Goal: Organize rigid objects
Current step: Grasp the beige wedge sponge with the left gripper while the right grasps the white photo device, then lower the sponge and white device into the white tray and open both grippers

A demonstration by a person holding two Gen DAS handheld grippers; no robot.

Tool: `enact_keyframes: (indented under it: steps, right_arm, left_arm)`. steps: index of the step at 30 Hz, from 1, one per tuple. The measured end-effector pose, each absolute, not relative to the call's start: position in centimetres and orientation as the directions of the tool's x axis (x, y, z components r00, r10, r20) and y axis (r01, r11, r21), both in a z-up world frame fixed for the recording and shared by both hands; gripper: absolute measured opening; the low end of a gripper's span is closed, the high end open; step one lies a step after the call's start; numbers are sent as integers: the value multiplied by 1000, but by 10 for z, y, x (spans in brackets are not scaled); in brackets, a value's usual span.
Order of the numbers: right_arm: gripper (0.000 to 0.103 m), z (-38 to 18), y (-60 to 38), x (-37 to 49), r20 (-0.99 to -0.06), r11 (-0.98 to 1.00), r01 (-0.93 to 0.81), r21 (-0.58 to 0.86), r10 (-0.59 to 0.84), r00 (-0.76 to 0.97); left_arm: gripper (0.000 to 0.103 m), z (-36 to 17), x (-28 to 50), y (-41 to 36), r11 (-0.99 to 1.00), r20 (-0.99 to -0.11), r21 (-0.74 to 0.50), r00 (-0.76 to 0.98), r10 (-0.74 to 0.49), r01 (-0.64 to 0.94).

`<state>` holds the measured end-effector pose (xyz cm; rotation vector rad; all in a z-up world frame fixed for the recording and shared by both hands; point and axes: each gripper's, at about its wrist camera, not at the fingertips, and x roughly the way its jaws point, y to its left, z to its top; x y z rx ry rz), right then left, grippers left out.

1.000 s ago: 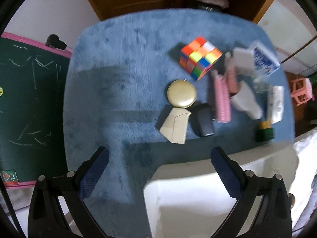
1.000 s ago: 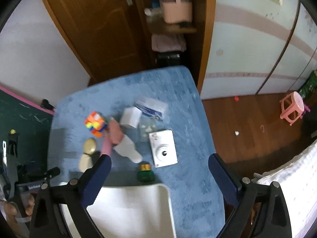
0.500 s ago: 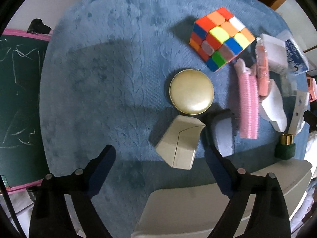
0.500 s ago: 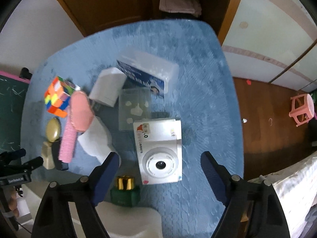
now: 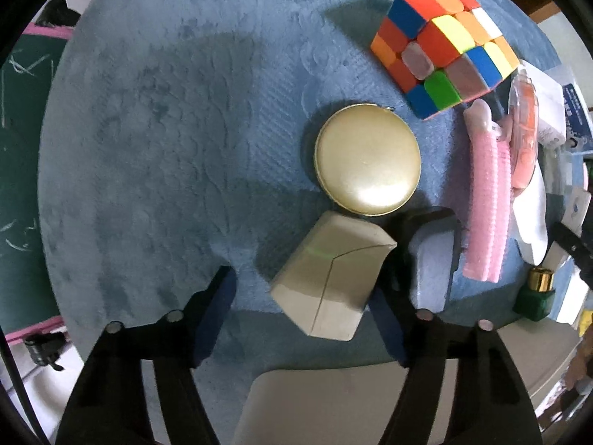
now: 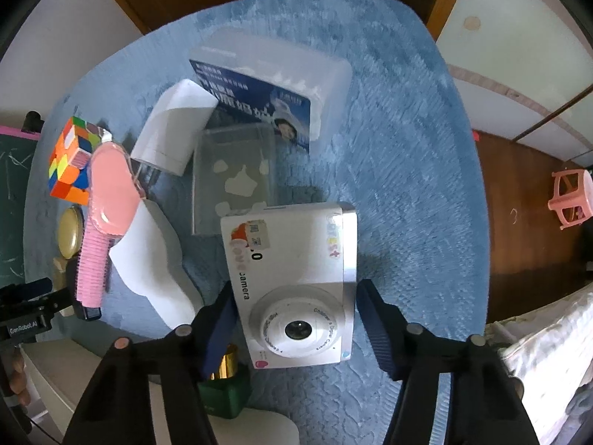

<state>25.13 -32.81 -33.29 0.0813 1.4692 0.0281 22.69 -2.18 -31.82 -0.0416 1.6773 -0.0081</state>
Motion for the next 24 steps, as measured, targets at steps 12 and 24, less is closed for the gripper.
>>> enact_keyframes:
  steps: [12, 24]
  right_arm:
    - [58, -334, -321, 247, -991, 996, 35, 83, 79, 110]
    - [57, -287, -329, 228, -972, 987, 51, 153, 141, 189]
  left_arm:
    - [51, -326, 228, -15, 1000, -999, -16, -41, -16, 0]
    - [51, -261, 207, -6, 999, -994, 4, 110, -1, 45]
